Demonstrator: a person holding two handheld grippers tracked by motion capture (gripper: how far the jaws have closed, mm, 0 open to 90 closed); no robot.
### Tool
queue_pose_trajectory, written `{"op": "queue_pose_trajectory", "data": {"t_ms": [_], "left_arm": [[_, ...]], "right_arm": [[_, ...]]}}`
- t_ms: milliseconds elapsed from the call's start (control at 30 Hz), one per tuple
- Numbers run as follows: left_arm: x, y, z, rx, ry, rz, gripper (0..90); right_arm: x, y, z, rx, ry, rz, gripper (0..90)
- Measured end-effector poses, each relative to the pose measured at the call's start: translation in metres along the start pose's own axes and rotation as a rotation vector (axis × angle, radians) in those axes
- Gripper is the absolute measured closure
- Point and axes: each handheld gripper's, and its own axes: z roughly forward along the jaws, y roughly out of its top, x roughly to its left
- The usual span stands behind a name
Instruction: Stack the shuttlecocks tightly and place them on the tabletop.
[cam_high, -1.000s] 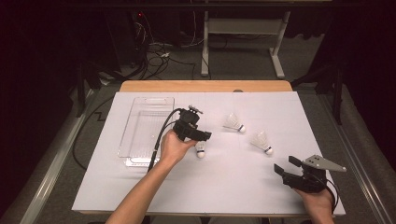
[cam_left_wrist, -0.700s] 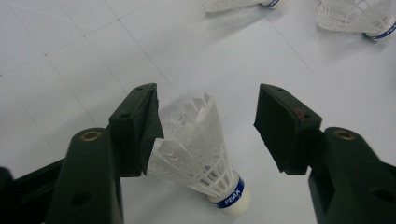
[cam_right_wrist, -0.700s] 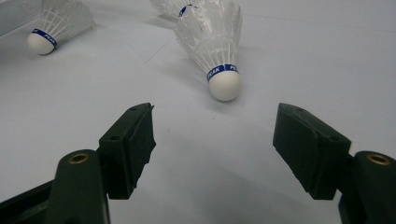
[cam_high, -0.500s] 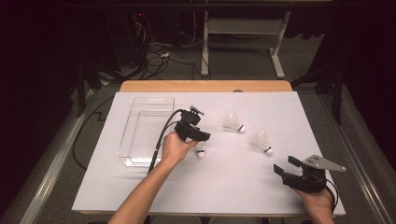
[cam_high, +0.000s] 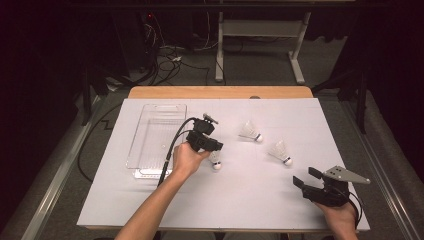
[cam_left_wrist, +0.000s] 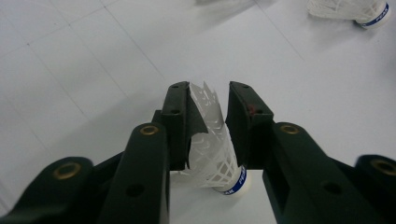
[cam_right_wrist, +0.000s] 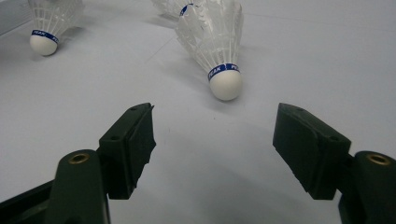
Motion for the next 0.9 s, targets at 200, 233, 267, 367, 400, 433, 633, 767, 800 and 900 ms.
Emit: {"op": "queue_pose_trajectory", "data": {"t_ms": [200, 233, 267, 367, 400, 433, 633, 767, 800, 900], "left_arm": [[-0.003, -0.001, -0.001, 0.001, -0.02, 0.012, 79.0], [-0.003, -0.001, -0.002, 0.002, -0.022, 0.016, 80.4], [-0.004, -0.001, -0.002, 0.002, -0.023, 0.018, 81.8], [-0.005, -0.001, -0.003, 0.004, -0.03, 0.025, 84.4], [-0.006, -0.001, -0.003, 0.003, -0.032, 0.026, 85.1], [-0.006, -0.001, -0.003, 0.003, -0.032, 0.026, 85.6], [-0.008, -0.001, -0.007, -0.018, -0.047, 0.037, 87.1], [-0.009, -0.002, -0.01, -0.028, -0.042, 0.045, 87.5], [-0.009, -0.002, -0.01, -0.031, -0.039, 0.046, 87.6], [-0.007, -0.002, -0.013, -0.041, -0.032, 0.048, 87.7]], "right_arm": [[0.0, 0.0, 0.0, -0.001, -0.001, -0.001, 29.5], [0.0, 0.0, 0.0, -0.001, -0.001, 0.0, 29.5], [0.0, 0.0, 0.0, -0.001, -0.001, 0.0, 29.5], [0.0, 0.0, 0.0, -0.001, -0.001, -0.001, 29.5], [0.0, 0.0, 0.0, -0.001, -0.002, 0.0, 29.5], [0.0, 0.0, 0.0, -0.001, -0.002, 0.0, 29.5], [0.0, 0.0, -0.001, -0.003, -0.001, -0.001, 29.6], [0.0, 0.0, -0.001, -0.003, -0.004, -0.001, 29.6], [0.0, 0.0, -0.001, -0.003, -0.004, -0.002, 29.6], [0.0, 0.0, -0.001, -0.002, -0.005, -0.003, 29.6]]}}
